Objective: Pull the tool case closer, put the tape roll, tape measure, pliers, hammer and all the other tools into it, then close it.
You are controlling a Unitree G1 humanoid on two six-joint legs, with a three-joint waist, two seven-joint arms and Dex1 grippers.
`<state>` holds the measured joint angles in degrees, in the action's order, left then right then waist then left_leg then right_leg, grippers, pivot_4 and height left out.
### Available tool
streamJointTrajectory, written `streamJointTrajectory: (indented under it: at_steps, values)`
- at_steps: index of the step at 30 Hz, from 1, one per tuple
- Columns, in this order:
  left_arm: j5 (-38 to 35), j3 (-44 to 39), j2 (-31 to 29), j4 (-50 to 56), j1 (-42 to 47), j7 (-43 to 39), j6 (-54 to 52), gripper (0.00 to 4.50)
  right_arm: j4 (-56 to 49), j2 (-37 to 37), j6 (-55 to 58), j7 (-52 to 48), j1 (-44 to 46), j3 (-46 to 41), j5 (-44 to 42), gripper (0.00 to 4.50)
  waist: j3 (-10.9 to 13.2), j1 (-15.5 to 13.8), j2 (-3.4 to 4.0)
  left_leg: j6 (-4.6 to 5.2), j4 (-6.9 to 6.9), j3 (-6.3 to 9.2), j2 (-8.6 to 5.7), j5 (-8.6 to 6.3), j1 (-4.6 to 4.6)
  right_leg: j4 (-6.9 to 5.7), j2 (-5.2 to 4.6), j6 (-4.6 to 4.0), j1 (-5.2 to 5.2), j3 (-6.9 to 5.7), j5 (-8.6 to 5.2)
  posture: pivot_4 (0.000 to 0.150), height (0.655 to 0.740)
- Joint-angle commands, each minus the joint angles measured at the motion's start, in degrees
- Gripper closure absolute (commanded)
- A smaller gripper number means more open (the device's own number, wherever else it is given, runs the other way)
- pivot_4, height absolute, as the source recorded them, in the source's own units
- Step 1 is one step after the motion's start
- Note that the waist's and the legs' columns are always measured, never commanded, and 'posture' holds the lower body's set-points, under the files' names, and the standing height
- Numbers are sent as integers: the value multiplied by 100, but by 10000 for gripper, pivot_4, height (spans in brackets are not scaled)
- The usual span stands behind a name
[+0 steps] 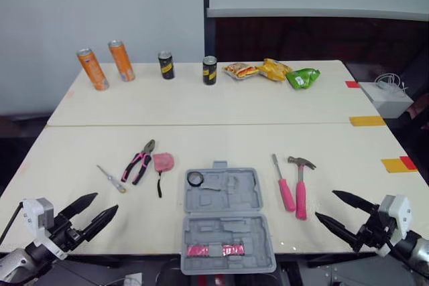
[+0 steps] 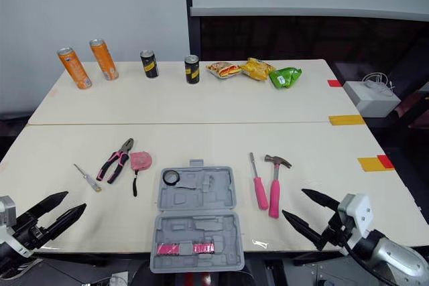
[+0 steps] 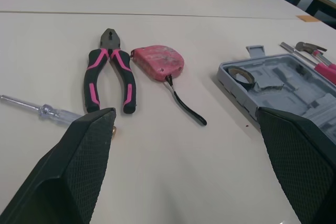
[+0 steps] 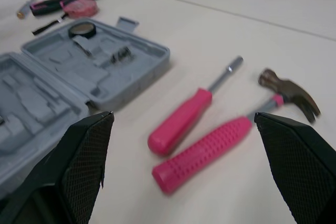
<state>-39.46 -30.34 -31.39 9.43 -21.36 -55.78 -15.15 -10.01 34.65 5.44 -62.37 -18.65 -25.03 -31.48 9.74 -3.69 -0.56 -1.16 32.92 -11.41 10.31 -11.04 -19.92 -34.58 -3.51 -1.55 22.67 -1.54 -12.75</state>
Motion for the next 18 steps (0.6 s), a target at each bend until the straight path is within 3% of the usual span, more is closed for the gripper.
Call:
streamJointTrajectory:
  at_steps: [1, 5, 12, 18]
  values:
    - [-198, -2, -31, 456, 135, 263, -187, 0, -557, 173, 330, 206, 336, 166, -209, 596, 0, -1, -1, 0, 0, 1, 0, 0, 1, 0, 0, 0, 0, -1, 0, 1500, 7400]
    - [-286, 116, -12, 847, 348, 715, -539, 0, -908, 75, 317, 476, 961, 462, -193, 596, -1, 1, 1, 1, 5, 1, 0, 1, 0, -4, 0, -6, -1, -2, 4, 1500, 7400]
    - [-270, 330, 68, 1436, 471, 1499, -969, 0, -1062, 667, 1176, 63, 1761, 878, -694, 596, -1, 13, 2, 1, 10, 4, 0, 0, -11, -6, 0, -5, 3, -9, 3, 1500, 7400]
    - [27, 754, 162, 2023, 717, 3053, -1969, 0, -1217, 918, 1562, -188, 2213, 1161, -883, 596, -1, 8, 3, 1, 20, 13, 1, 2, -12, -18, 0, -7, 2, -16, 4, 1500, 7400]
